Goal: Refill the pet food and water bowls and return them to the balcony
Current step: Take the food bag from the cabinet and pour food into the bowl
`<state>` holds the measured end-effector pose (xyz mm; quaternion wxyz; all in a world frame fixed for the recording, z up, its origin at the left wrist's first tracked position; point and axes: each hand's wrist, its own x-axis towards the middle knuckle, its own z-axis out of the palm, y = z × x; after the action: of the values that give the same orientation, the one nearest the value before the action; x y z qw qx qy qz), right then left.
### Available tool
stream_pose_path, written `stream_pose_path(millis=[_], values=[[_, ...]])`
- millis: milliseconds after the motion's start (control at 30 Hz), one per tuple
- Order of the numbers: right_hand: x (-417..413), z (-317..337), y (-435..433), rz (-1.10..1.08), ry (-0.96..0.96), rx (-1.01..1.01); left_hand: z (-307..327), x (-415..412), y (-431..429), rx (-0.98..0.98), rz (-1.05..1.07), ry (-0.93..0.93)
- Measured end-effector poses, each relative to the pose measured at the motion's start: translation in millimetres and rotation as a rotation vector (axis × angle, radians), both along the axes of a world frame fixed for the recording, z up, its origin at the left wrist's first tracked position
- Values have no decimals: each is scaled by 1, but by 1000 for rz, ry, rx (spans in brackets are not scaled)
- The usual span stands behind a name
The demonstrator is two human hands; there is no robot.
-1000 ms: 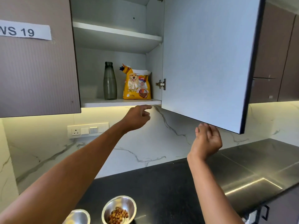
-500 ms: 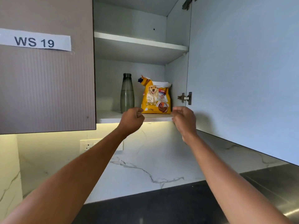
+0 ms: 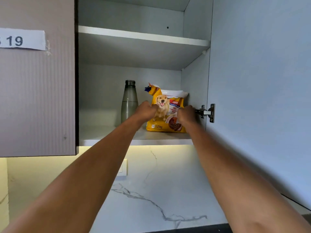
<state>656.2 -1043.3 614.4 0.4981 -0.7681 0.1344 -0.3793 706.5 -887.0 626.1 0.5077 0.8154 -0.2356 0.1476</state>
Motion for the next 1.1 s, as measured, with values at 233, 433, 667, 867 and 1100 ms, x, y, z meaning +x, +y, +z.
stream_pose_path(millis=[233,433,667,867,1100], values=[[35,-11,-24,22,45,-11,1,34,-25,-6,6,81],[58,-17,-36,94,7,141,-8,49,-29,-31,20,120],[50,-22,-26,93,-19,141,-13,30,-15,-62,-20,140],[21,-25,-3,8,-44,52,-14,-5,14,-101,-93,152],[-25,-47,40,-69,-288,149,-29,-62,59,-244,-214,88]])
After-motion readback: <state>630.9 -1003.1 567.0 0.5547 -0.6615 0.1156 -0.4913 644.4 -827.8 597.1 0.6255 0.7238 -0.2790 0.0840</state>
